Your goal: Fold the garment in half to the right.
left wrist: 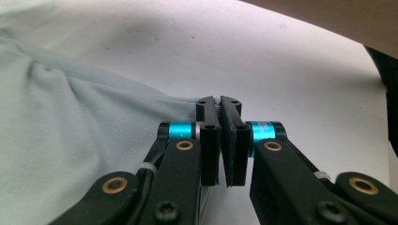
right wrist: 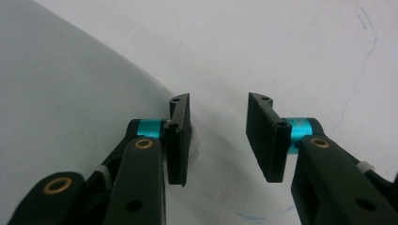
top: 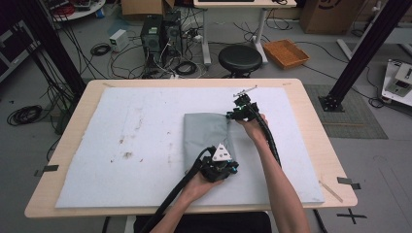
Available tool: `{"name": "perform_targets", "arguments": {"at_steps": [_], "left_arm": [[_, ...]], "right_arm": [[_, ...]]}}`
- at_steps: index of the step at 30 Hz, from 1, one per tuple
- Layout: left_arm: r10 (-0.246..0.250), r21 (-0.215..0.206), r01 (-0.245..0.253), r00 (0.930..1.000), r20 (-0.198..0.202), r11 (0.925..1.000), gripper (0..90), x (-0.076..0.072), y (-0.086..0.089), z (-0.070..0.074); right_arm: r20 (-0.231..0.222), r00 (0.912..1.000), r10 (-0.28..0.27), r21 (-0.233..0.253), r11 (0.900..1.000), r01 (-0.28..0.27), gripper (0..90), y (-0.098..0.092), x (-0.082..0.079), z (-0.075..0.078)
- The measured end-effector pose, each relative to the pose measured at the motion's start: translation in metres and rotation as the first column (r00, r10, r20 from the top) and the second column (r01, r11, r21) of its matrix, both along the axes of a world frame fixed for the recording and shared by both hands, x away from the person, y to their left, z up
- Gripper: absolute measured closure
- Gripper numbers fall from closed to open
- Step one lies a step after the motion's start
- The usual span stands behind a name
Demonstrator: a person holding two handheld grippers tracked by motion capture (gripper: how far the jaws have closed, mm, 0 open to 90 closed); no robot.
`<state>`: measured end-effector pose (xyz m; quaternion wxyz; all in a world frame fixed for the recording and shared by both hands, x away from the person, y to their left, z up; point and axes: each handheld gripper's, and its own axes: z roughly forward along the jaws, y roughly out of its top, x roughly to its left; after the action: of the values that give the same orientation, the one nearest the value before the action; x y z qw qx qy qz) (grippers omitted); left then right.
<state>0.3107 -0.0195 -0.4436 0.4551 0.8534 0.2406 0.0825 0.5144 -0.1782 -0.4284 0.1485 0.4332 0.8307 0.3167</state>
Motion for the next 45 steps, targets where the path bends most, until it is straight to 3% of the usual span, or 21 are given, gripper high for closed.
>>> {"name": "perform_targets", "arguments": {"at_steps": [4, 8, 11, 14, 17, 19, 21, 24, 25, 28, 31, 35, 39, 45], "left_arm": [[-0.017, 0.033, 0.017, 0.9997, -0.018, 0.9993, 86.4, 0.001, -0.007, -0.006], [-0.021, 0.029, 0.022, 0.9992, -0.033, 0.9993, 86.1, 0.003, -0.006, -0.006], [-0.056, -0.007, 0.056, 0.9973, -0.048, 0.9984, 77.2, 0.001, 0.0, 0.001], [-0.058, -0.05, 0.058, 0.9983, 0.001, 0.9971, 69.1, -0.004, 0.017, 0.017], [0.012, -0.087, -0.006, 0.998, 0.062, 0.9962, 64.4, -0.005, 0.045, 0.035], [0.069, -0.088, -0.062, 0.9944, 0.08, 0.9942, 63.8, -0.002, 0.063, 0.042], [0.125, -0.06, -0.119, 0.9869, 0.103, 0.991, 63.0, 0.003, 0.083, 0.045], [0.186, -0.03, -0.184, 0.9789, 0.086, 0.9825, 62.0, 0.009, 0.113, 0.041], [0.195, -0.027, -0.194, 0.9781, 0.072, 0.9806, 61.7, 0.01, 0.12, 0.039], [0.186, -0.027, -0.185, 0.9818, 0.039, 0.9824, 59.2, 0.01, 0.131, 0.031], [0.157, -0.017, -0.156, 0.987, 0.036, 0.9876, 58.2, 0.007, 0.13, 0.023], [0.139, 0.034, -0.141, 0.9896, 0.036, 0.9895, 57.7, 0.005, 0.126, 0.015], [0.138, 0.047, -0.139, 0.99, 0.028, 0.9892, 56.2, 0.001, 0.131, 0.008], [0.116, 0.067, -0.117, 0.9931, 0.017, 0.9908, 54.6, -0.003, 0.137, 0.001]], "right_arm": [[0.004, 0.9999, -0.012, -0.017, 1.0, 0.012, 61.1, 0.001, 0.0, -0.001], [-0.001, 0.9996, -0.028, -0.042, 0.999, 0.028, 59.3, 0.0, 0.0, -0.003], [-0.001, 0.9992, -0.039, -0.016, 0.999, 0.039, 54.5, -0.004, -0.001, 0.0], [0.041, 0.9979, -0.051, 0.006, 0.999, 0.051, 53.5, -0.007, -0.01, 0.012], [0.093, 0.9952, -0.029, 0.05, 0.998, 0.024, 52.8, -0.008, -0.025, 0.027], [0.129, 0.9916, 0.007, 0.072, 0.997, -0.016, 52.8, -0.007, -0.04, 0.037], [0.154, 0.9857, 0.069, 0.069, 0.994, -0.08, 52.4, -0.003, -0.057, 0.043], [0.177, 0.9709, 0.161, 0.066, 0.982, -0.175, 51.7, 0.003, -0.086, 0.047], [0.193, 0.961, 0.198, 0.07, 0.974, -0.215, 51.8, 0.004, -0.099, 0.046], [0.191, 0.9475, 0.256, 0.086, 0.957, -0.276, 50.9, 0.003, -0.122, 0.039], [0.176, 0.9443, 0.278, 0.106, 0.948, -0.299, 49.1, -0.001, -0.14, 0.026], [0.143, 0.9437, 0.298, 0.068, 0.948, -0.31, 49.4, -0.005, -0.16, 0.006], [0.117, 0.9447, 0.307, 0.02, 0.95, -0.311, 50.3, -0.008, -0.172, -0.011], [0.116, 0.9493, 0.292, 0.06, 0.952, -0.301, 50.7, -0.016, -0.178, -0.018]]}}
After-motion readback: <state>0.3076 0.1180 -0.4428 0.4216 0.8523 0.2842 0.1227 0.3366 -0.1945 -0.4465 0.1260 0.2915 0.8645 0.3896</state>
